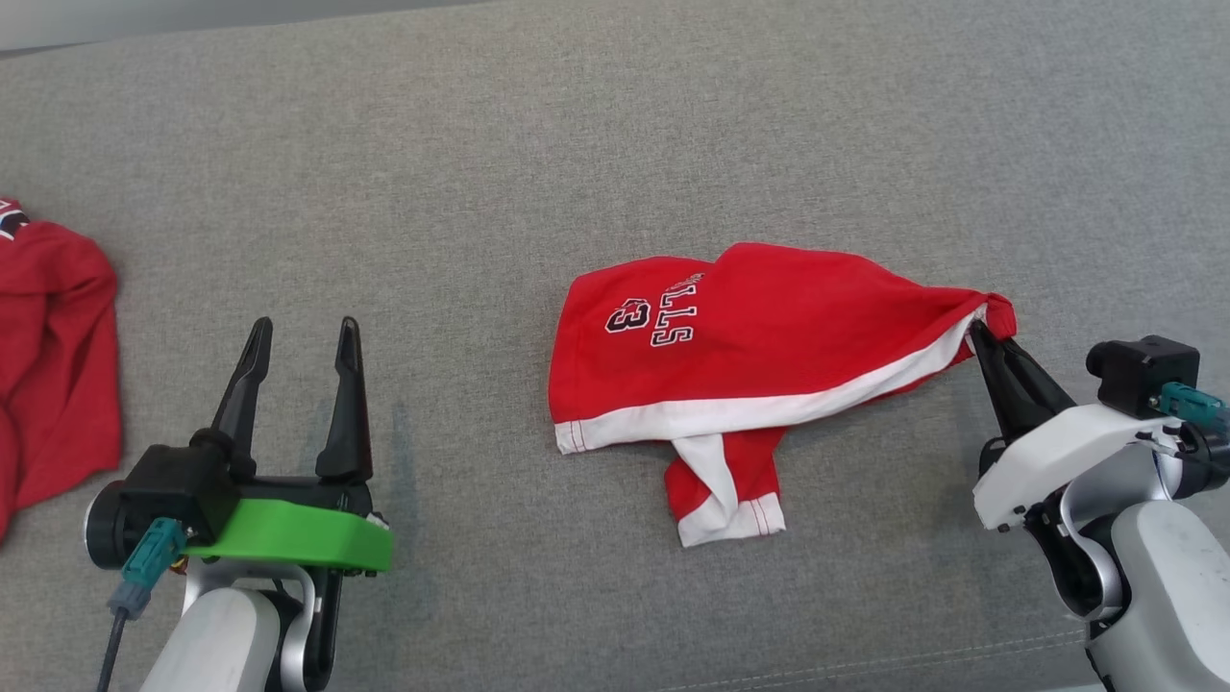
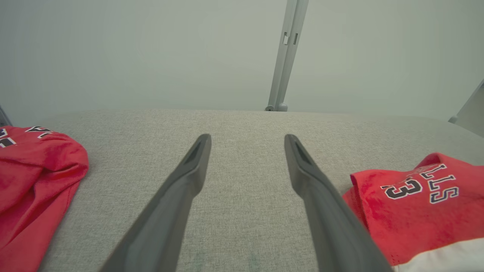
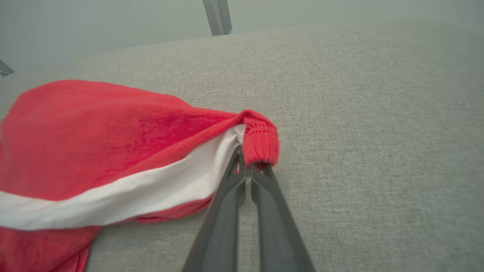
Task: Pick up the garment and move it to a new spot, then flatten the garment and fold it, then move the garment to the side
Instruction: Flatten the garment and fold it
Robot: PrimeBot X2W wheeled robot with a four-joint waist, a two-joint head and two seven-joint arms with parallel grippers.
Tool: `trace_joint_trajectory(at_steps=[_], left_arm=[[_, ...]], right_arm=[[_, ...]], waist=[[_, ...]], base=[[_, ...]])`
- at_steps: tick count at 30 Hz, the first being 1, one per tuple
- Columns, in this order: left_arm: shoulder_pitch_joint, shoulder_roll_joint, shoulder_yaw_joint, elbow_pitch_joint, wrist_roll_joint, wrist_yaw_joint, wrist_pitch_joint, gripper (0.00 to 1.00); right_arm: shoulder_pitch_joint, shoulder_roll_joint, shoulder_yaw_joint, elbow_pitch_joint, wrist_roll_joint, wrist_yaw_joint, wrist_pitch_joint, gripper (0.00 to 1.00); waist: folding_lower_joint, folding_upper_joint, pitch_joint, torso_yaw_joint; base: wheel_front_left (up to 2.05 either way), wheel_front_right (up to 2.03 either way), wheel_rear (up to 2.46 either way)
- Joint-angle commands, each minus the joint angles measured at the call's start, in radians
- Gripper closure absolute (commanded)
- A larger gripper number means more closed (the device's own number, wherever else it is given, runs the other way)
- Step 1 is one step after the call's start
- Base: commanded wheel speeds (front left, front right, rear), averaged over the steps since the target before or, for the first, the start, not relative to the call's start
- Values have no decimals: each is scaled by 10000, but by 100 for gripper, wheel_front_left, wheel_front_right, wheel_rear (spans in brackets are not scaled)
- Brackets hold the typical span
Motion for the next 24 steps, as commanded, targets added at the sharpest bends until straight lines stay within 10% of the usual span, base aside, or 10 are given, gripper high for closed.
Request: trace_joint_trajectory(at_steps=[1,7,8,9,24], left_arm=[[-157,58,-8,16,99,-18,-17,0],[-147,68,-33,24,98,54,-22,0],[-135,68,-37,34,93,68,-21,0],[-133,67,-45,44,85,72,-17,0],[192,195,85,132,44,202,-99,0]], right_arm=[[-213,66,10,190,-36,0,-194,100],[-398,114,181,615,70,-1,-442,100],[-419,97,211,636,75,0,-538,62],[-379,66,235,677,97,-1,-605,4],[690,127,-995,-130,-522,0,-1887,0]], waist=[[0,0,74,52],[0,0,55,35],[0,0,30,29],[0,0,0,27],[0,0,-698,-150]], base=[[0,0,0],[0,0,0],[0,0,0],[0,0,0],[0,0,0]])
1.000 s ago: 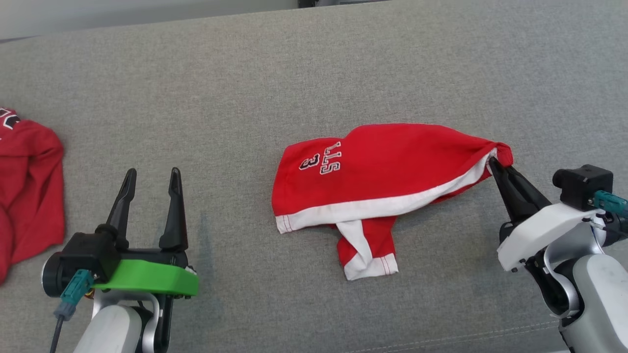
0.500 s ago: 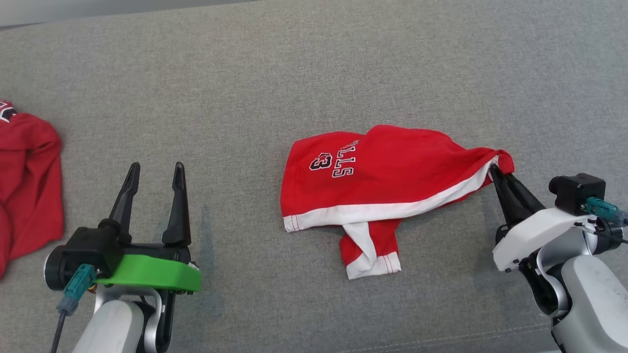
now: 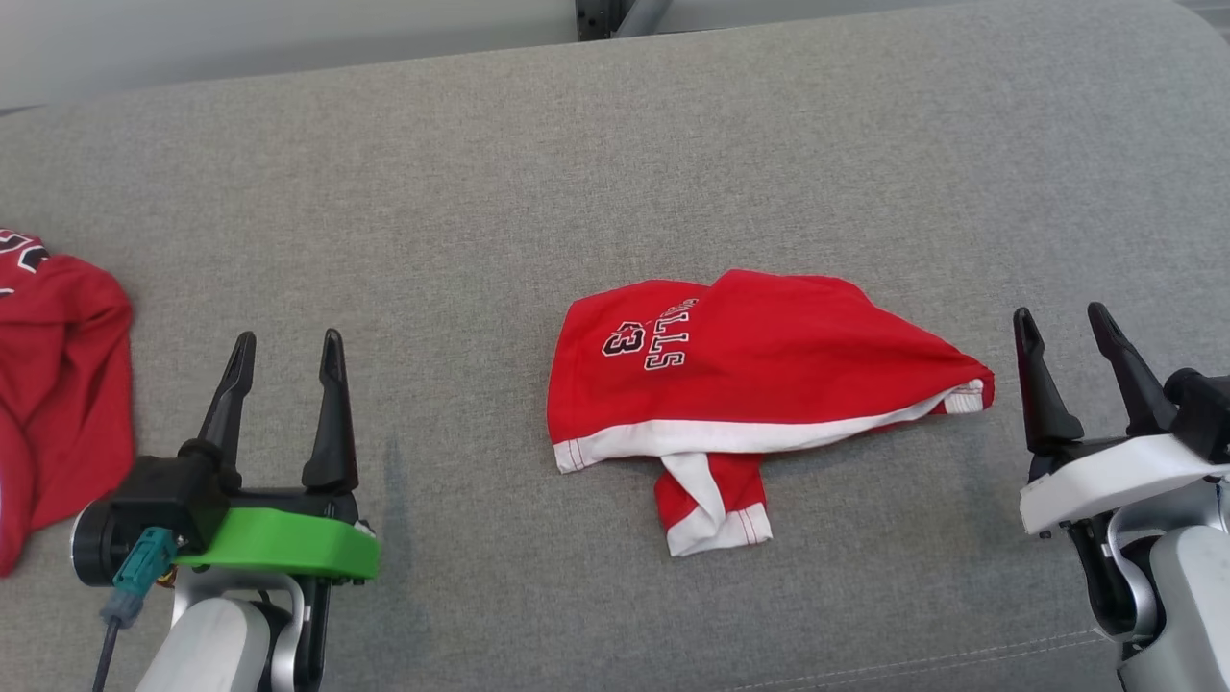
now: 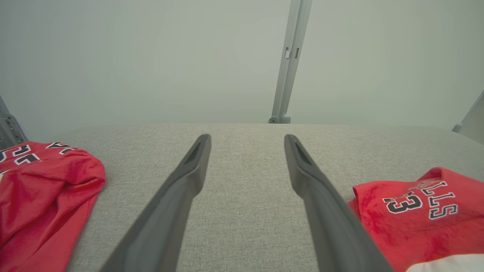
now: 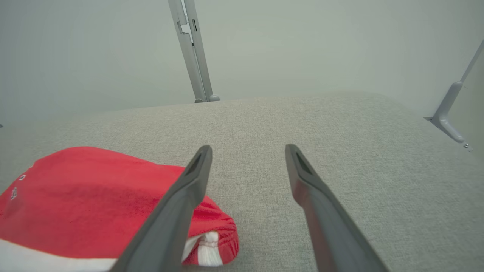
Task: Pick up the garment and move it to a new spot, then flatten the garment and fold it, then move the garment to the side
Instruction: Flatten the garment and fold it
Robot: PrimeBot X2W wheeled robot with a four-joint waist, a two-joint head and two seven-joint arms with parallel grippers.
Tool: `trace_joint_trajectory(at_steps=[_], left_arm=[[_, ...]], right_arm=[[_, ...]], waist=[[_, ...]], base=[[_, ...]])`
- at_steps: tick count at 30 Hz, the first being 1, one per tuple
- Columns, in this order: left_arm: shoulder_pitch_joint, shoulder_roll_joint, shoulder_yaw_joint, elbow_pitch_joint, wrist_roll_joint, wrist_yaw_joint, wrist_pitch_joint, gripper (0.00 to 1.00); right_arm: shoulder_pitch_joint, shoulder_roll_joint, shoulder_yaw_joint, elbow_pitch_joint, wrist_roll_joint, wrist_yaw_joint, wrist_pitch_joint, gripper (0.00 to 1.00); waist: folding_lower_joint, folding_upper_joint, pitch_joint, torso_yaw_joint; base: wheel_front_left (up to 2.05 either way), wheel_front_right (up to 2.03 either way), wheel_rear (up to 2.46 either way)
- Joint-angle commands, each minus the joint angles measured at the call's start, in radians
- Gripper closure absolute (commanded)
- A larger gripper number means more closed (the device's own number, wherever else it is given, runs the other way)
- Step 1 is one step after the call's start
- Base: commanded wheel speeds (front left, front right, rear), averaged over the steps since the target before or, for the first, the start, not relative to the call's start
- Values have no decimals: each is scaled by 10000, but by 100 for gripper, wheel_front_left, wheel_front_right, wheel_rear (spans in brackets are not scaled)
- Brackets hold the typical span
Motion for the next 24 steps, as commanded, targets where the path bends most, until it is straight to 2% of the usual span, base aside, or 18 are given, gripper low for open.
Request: trace_joint_trajectory(at_steps=[1,5,11,21,24], left_arm=[[117,92,41,-27,100,54,-61,0],[261,128,37,-99,161,163,-68,0],[636,200,-55,-288,179,304,81,0],[824,191,-159,-445,68,392,223,0],[701,213,-344,-520,47,220,401,0]], right_arm=[[96,91,-45,-175,-139,-1,-145,0],[106,445,-119,-837,-585,-1,-374,0],[369,780,268,-1506,-998,0,-162,0],[609,887,302,-1787,-1025,-1,92,0],[600,900,299,-1818,-1010,0,125,0]], waist=[[0,-1,-146,-44],[0,-1,-417,-45],[0,-1,-765,-9],[0,-1,-845,69],[0,-1,-824,68]], base=[[0,0,0],[0,0,0],[0,0,0],[0,0,0],[0,0,0]])
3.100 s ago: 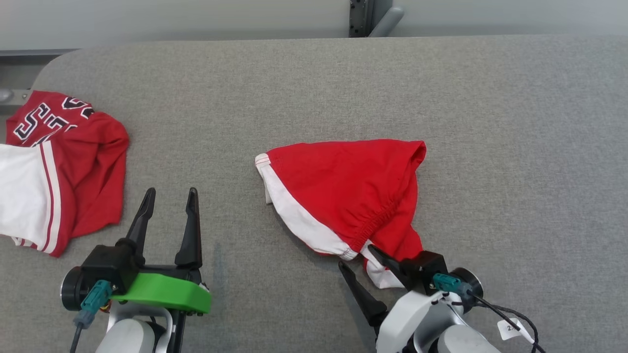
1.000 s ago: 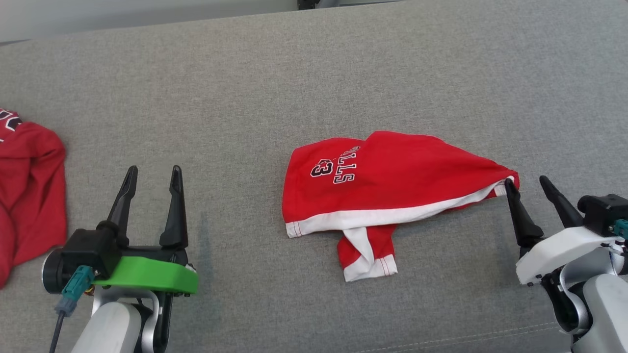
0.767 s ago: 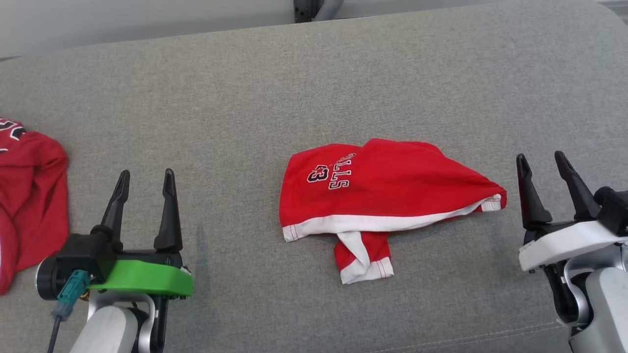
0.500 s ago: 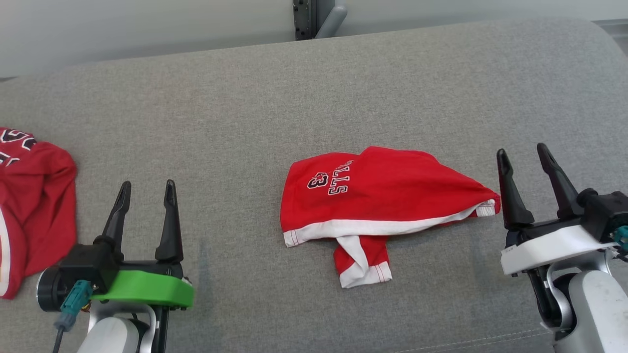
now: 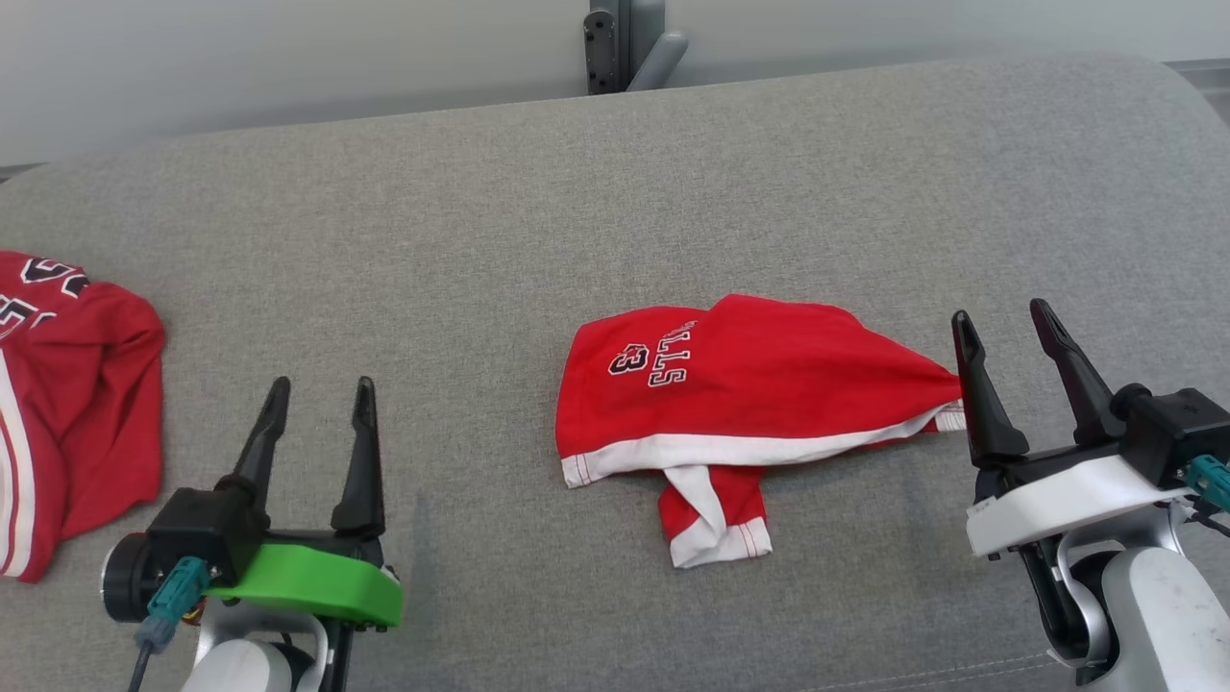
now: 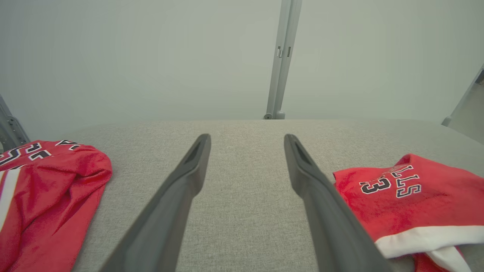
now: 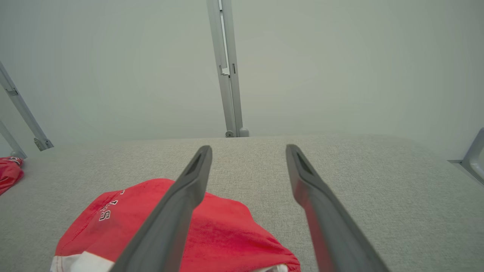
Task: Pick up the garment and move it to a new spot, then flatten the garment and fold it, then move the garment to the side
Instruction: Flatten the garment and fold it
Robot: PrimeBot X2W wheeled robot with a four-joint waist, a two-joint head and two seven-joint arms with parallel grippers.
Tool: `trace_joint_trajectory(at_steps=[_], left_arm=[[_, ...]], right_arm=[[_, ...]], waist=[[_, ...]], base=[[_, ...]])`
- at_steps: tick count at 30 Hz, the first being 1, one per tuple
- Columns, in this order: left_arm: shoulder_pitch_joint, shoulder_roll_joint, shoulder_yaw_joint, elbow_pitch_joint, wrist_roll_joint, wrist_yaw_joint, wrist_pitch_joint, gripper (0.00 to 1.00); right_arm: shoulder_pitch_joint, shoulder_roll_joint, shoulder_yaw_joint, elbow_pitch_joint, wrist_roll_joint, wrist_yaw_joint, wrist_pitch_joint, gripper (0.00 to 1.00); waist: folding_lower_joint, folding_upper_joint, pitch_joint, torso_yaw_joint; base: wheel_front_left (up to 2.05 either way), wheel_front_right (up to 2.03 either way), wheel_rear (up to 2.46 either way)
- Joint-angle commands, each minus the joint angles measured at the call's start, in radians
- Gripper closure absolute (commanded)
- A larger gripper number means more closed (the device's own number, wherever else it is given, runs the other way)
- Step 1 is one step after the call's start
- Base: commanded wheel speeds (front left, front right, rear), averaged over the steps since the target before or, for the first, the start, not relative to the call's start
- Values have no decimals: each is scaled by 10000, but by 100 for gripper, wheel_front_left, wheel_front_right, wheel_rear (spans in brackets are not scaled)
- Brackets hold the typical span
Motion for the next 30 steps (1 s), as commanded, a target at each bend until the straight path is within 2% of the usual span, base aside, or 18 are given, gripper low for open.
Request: trace_joint_trajectory(at_steps=[1,7,13,24,25,27,30], left_arm=[[-112,27,-133,-37,-45,-137,176,0],[-516,-288,-1053,25,-394,-811,1304,0],[-637,-747,-1935,711,-861,-1320,2452,0],[-1322,-969,-2027,2331,-1275,-1740,2837,0],[-1370,-962,-2017,2419,-1294,-1757,2819,21],[-1437,-924,-1988,2557,-1349,-1826,2779,100],[-1463,-833,-1951,2650,-1356,-1878,2693,100]], right_arm=[[49,24,-18,-68,-50,-3,13,0],[-42,30,93,-51,-44,-3,62,0],[-173,103,227,15,-9,-3,41,0],[-258,230,306,190,50,-3,-55,0],[-256,238,294,206,50,-3,-65,0],[-241,248,277,271,58,-2,-45,0],[-103,256,153,382,73,-3,-31,0]], waist=[[0,0,50,-11],[0,0,361,-160],[0,0,709,-544],[0,0,1315,-1202],[0,0,1351,-1246],[0,0,1417,-1323],[0,0,1479,-1370]], base=[[0,0,0],[0,0,0],[0,0,0],[0,0,0],[0,0,0],[0,0,0],[0,0,0]])
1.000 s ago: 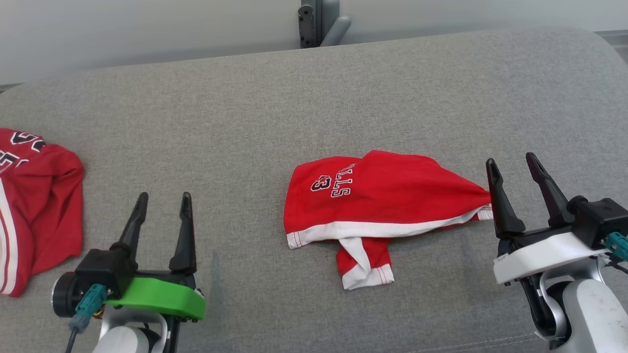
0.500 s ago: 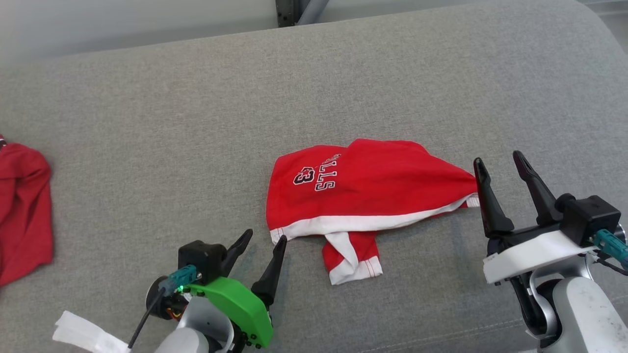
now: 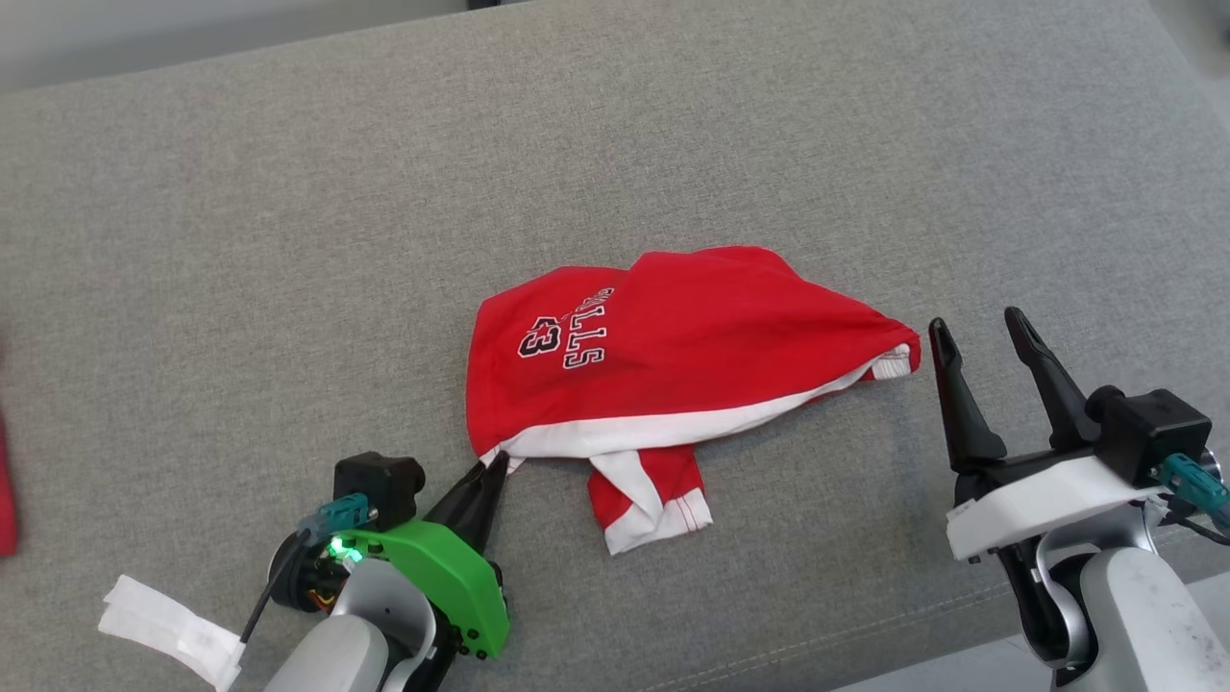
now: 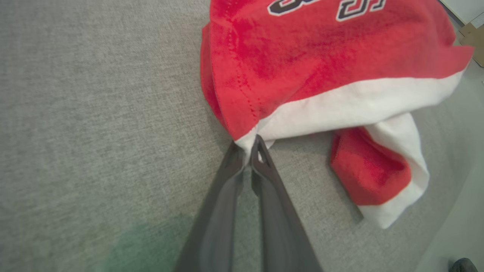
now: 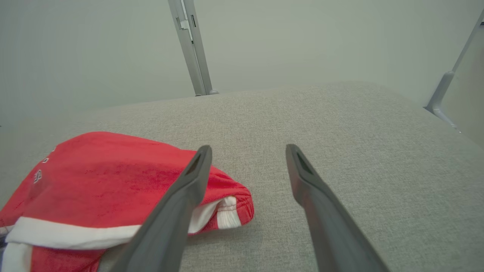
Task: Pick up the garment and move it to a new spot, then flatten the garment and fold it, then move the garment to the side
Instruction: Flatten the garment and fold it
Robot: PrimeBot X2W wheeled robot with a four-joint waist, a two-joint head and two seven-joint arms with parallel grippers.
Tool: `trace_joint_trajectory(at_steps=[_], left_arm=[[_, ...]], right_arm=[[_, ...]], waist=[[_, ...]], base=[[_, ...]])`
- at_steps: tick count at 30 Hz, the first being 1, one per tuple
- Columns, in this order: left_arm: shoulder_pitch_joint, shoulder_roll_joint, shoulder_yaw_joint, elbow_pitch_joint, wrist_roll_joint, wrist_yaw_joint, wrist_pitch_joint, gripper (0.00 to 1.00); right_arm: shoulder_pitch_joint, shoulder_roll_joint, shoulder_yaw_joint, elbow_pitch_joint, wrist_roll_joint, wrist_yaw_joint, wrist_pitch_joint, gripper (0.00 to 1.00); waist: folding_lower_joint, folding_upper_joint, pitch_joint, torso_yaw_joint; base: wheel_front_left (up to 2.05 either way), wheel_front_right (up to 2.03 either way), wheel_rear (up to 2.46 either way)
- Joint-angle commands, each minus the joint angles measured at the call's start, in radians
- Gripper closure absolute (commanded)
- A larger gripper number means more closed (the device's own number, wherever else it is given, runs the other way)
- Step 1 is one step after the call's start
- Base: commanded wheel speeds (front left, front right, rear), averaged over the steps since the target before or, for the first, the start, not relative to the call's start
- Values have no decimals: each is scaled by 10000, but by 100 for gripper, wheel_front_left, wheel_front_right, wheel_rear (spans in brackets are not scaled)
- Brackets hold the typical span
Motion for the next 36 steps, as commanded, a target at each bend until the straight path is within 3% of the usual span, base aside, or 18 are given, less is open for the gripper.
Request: trace_joint_trajectory(at_steps=[1,11,21,22,23,24,25,26,36], left_arm=[[-164,119,64,34,18,-32,-79,100],[-307,260,67,-165,130,78,-140,100],[-430,283,-8,-291,201,136,-205,100],[-444,286,-15,-302,214,147,-202,100],[-458,289,-19,-309,218,154,-208,100],[-466,289,-23,-323,223,157,-235,100],[-477,286,-22,-338,228,167,-269,100],[-482,288,-31,-342,234,169,-292,100],[-549,551,213,-1271,531,508,-909,100]], right_arm=[[119,-9,-87,101,21,-2,-6,0],[559,-86,15,807,229,-3,117,0],[-473,-112,727,2271,873,-3,-204,0],[-551,-143,820,2381,937,-3,-224,9],[-623,-174,921,2458,1019,-3,-266,54],[-679,-213,992,2516,1085,-3,-291,67],[-732,-272,1056,2559,1129,-3,-352,92],[-775,-308,1091,2588,1178,-3,-382,100],[-614,-602,1005,1455,1252,-3,-164,100]], waist=[[0,0,111,-73],[0,0,326,159],[0,0,472,377],[0,0,481,407],[0,0,489,433],[0,0,499,454],[0,0,508,474],[0,0,511,490],[0,0,311,512]], base=[[0,0,0],[0,0,0],[0,0,0],[0,0,0],[0,0,0],[0,0,0],[0,0,0],[0,0,0],[0,0,0]])
